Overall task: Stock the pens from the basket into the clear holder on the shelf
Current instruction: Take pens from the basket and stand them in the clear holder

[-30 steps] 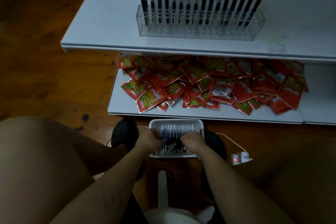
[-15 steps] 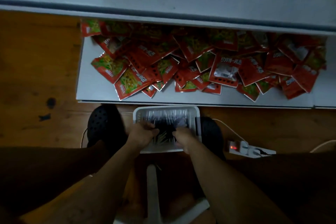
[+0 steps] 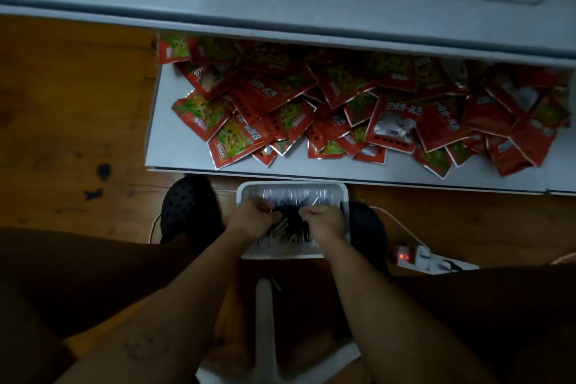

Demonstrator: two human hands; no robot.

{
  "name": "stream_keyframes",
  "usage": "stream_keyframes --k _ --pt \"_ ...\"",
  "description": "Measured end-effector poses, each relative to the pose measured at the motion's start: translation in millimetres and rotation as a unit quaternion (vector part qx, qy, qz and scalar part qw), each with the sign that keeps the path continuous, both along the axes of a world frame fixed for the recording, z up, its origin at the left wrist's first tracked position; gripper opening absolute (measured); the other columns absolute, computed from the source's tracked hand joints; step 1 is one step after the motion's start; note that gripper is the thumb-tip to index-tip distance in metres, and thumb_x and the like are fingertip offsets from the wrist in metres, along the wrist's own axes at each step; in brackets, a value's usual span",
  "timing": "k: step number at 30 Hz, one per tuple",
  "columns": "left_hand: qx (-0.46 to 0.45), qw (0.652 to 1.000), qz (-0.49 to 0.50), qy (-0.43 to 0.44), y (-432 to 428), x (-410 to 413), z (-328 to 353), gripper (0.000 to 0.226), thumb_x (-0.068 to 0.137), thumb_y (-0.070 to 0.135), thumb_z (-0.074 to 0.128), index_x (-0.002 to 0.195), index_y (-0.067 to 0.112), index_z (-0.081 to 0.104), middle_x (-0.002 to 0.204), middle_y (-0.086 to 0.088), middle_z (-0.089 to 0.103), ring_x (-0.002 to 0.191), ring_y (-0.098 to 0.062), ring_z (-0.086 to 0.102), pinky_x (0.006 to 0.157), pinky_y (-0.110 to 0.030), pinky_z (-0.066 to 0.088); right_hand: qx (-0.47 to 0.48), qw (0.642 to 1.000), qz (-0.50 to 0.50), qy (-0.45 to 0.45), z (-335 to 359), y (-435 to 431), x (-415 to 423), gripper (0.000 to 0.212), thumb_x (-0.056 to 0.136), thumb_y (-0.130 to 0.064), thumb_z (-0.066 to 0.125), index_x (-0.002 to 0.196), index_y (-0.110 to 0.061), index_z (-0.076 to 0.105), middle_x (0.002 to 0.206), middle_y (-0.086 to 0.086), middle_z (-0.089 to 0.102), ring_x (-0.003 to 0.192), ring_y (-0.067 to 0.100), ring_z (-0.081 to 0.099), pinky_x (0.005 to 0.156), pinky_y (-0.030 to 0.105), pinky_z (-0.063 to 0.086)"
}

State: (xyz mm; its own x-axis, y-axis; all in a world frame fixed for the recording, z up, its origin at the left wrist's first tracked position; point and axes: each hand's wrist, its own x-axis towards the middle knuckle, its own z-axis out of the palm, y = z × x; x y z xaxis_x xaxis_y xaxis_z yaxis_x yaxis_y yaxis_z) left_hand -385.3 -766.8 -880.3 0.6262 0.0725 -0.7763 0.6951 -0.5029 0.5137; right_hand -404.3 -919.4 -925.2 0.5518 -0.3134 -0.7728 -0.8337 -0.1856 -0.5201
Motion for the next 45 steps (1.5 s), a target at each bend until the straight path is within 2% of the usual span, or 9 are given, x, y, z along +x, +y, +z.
stream_keyframes --k 3,5,9,12,26,31,37,40,45 --pt "-0.008 0.999 -0.011 -0.034 -3.0 5.4 25.7 0.026 0.082 0.02 0.074 0.103 0.007 0.064 0.092 -0.008 0.069 0.074 -0.016 0.061 0.059 -0.018 0.044 -0.002 0.997 0.007 -0.073 31.0 6.5 3.9 0.006 0.081 -0.009 0.075 0.083 -0.014 0.075 0.086 0.004 0.071 0.085 0.022 0.067 0.081 0.033 0.057" --pt "-0.015 0.998 -0.01 -0.062 -2.5 12.8 47.7 0.024 0.082 0.021 0.075 0.099 0.01 0.063 0.087 -0.007 0.069 0.067 -0.015 0.059 0.059 -0.022 0.045 0.008 0.991 0.004 -0.131 52.6 9.4 11.2 0.02 0.079 -0.004 0.074 0.071 -0.02 0.066 0.081 0.006 0.07 0.081 0.028 0.068 0.08 0.044 0.058" --pt "-0.022 0.99 -0.022 -0.14 0.3 26.4 100.1 0.022 0.083 0.022 0.074 0.099 0.012 0.063 0.087 -0.005 0.068 0.074 -0.017 0.06 0.062 -0.024 0.042 0.033 0.971 -0.01 -0.236 114.0 18.0 25.4 0.036 0.079 -0.002 0.074 0.103 -0.017 0.052 0.084 0.002 0.065 0.075 0.022 0.066 0.069 0.039 0.058" --pt "-0.021 0.978 -0.032 -0.205 1.7 33.9 142.5 0.02 0.082 0.021 0.074 0.095 0.01 0.064 0.086 -0.003 0.067 0.081 -0.018 0.06 0.067 -0.023 0.04 0.022 0.944 0.037 -0.327 160.7 21.9 30.2 0.067 0.08 -0.007 0.075 0.132 -0.032 0.042 0.087 0.004 0.065 0.079 0.018 0.066 0.07 0.035 0.056" --pt "0.026 0.895 0.042 -0.443 47.9 93.8 313.8 0.021 0.089 0.031 0.064 0.104 0.019 0.06 0.095 0.001 0.062 0.084 -0.017 0.059 0.073 -0.029 0.045 -0.067 0.792 0.081 -0.601 354.2 47.4 88.3 0.054 0.084 -0.007 0.071 0.128 -0.031 0.05 0.092 -0.015 0.058 0.076 0.004 0.065 0.07 0.015 0.052" --pt "-0.046 0.894 0.166 -0.414 59.2 126.5 302.9 0.035 0.092 0.032 0.061 0.119 0.014 0.05 0.087 0.006 0.053 0.087 -0.017 0.056 0.081 -0.036 0.048 -0.087 0.734 0.054 -0.671 398.3 61.9 130.2 0.053 0.086 -0.005 0.068 0.128 -0.03 0.047 0.099 -0.01 0.06 0.077 0.007 0.067 0.066 0.019 0.055" --pt "-0.083 0.917 0.174 -0.35 59.7 158.3 289.7 0.042 0.088 0.031 0.066 0.123 0.013 0.05 0.109 -0.007 0.059 0.102 -0.026 0.059 0.088 -0.04 0.051 -0.103 0.729 0.094 -0.67 393.9 75.0 163.9 0.045 0.087 -0.003 0.066 0.125 -0.023 0.051 0.101 -0.004 0.061 0.076 0.006 0.064 0.062 0.011 0.051" --pt "-0.105 0.922 0.18 -0.326 54.5 166.0 283.6 0.04 0.087 0.023 0.064 0.123 0.01 0.055 0.113 -0.011 0.062 0.097 -0.025 0.06 0.076 -0.033 0.047 -0.114 0.732 0.102 -0.664 381.8 83.5 169.7 0.045 0.087 -0.003 0.064 0.125 -0.023 0.051 0.103 -0.002 0.062 0.08 0.009 0.063 0.069 0.022 0.056" --pt "-0.114 0.916 0.177 -0.341 52.3 170.7 285.3 0.036 0.088 0.017 0.062 0.123 0.012 0.053 0.103 -0.008 0.06 0.077 -0.016 0.056 0.056 -0.026 0.039 -0.138 0.734 0.107 -0.656 381.0 78.0 176.9 0.046 0.087 0.0 0.064 0.125 -0.022 0.052 0.102 -0.002 0.061 0.078 0.008 0.063 0.067 0.015 0.053"
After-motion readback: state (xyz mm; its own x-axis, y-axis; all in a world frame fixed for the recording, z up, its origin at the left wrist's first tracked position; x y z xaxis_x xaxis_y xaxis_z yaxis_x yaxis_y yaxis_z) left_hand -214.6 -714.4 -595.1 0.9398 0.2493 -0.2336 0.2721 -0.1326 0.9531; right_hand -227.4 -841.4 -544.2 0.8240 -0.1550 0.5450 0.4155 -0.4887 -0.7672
